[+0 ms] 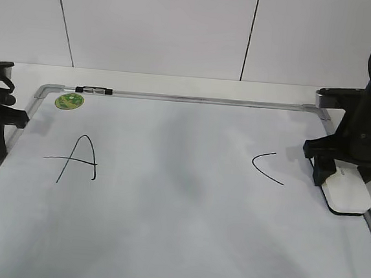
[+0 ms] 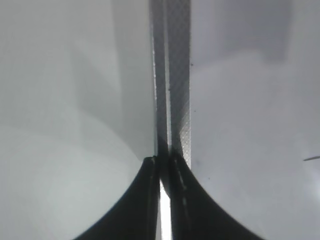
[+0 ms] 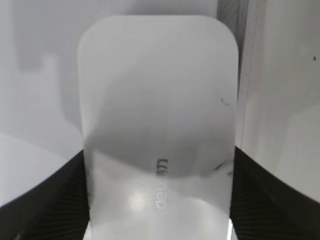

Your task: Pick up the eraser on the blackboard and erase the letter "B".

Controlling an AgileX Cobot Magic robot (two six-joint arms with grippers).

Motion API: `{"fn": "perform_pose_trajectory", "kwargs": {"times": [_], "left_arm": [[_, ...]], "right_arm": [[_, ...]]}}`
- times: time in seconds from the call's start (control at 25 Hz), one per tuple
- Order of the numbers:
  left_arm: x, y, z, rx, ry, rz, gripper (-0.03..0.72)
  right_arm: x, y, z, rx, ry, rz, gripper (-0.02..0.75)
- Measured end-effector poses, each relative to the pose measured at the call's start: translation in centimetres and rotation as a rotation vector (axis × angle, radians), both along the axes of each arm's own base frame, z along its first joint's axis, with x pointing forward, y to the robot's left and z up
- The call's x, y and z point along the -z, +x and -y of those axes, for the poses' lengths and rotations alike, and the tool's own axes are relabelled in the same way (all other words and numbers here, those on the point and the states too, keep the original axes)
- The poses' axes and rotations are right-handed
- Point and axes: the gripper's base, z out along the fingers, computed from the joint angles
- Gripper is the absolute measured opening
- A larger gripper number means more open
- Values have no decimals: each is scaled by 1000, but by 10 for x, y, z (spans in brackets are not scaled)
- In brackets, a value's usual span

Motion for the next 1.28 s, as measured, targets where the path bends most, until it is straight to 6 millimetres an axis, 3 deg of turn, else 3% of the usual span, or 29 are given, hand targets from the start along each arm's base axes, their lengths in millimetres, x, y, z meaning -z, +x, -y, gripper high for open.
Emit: {"fn": "perform_pose_trajectory", "kwargs": {"times": [0.36,0.68,1.0,1.16,1.28], "left_arm": [[0,0,0,0,0,0,14],[0,0,0,0,0,-1,14],[0,0,0,-1,-2,-2,15],[0,0,0,7,-1,-2,56],[0,-1,0,20,0,-8,145]], "right_arm": [[-14,3,0,12,-9,-48,585],[-43,10,-1,29,-19,-87,584],[-79,26,-8,50,60,3,584],[-80,26,-12,59,98,-4,584],[-86,23,-13,63,119,7,584]]}}
